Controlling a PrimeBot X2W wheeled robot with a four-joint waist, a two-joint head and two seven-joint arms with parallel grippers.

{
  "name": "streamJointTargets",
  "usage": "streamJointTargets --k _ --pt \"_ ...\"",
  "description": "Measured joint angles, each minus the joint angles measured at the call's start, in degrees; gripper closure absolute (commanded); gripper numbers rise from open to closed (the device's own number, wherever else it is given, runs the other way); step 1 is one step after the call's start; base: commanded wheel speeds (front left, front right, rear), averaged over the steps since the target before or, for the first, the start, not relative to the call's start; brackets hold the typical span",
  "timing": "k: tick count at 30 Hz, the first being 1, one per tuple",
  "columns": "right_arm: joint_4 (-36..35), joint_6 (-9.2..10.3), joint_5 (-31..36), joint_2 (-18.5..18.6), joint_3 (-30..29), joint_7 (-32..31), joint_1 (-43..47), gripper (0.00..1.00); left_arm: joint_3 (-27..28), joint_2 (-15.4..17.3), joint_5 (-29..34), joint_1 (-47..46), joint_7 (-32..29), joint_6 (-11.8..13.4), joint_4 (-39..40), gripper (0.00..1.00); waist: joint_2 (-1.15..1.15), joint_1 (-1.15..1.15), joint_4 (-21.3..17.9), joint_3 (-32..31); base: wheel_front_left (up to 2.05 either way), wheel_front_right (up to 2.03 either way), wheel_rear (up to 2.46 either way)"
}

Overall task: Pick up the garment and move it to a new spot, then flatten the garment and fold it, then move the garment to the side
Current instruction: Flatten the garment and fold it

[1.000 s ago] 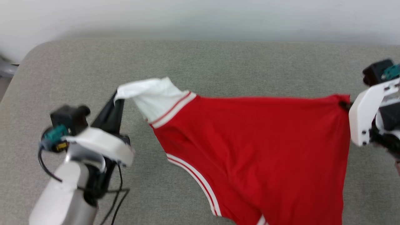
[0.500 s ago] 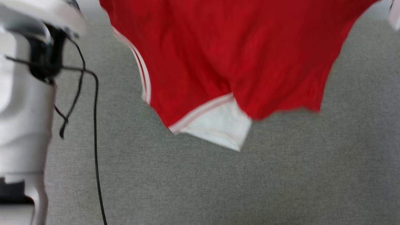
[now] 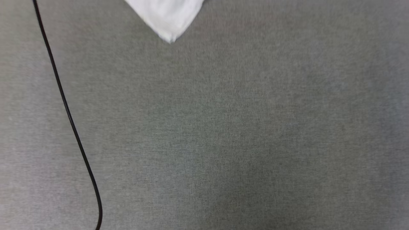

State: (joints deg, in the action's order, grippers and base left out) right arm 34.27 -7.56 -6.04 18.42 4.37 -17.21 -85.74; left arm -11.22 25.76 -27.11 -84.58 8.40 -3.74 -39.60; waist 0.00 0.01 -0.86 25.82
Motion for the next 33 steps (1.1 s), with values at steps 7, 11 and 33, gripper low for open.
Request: streamJointTargets --k 7,11,33 --pt "5.56 0.00 1.29 -2.42 -0.07 4.64 -3.74 1.00 -0.20 0.42 -0.42 -3.83 0.65 -0.82 -5.47 1.00 0.00 0.01 -0.34 6.21 0.00 0.00 0.00" --pt "9.36 0.00 1.47 -3.63 0.12 6.53 -4.35 1.00 -0.37 -0.22 -1.24 -3.92 1.71 -1.81 -8.70 1.00 0.00 0.01 -0.21 9.30 0.00 0.00 0.00" --pt "19.63 0.01 -9.78 -4.86 7.82 17.91 27.23 1.00 -3.43 -5.65 -10.48 33.40 6.49 -3.77 -11.82 1.00 0.00 -0.01 1.61 0.67 0.00 0.00 0.00"
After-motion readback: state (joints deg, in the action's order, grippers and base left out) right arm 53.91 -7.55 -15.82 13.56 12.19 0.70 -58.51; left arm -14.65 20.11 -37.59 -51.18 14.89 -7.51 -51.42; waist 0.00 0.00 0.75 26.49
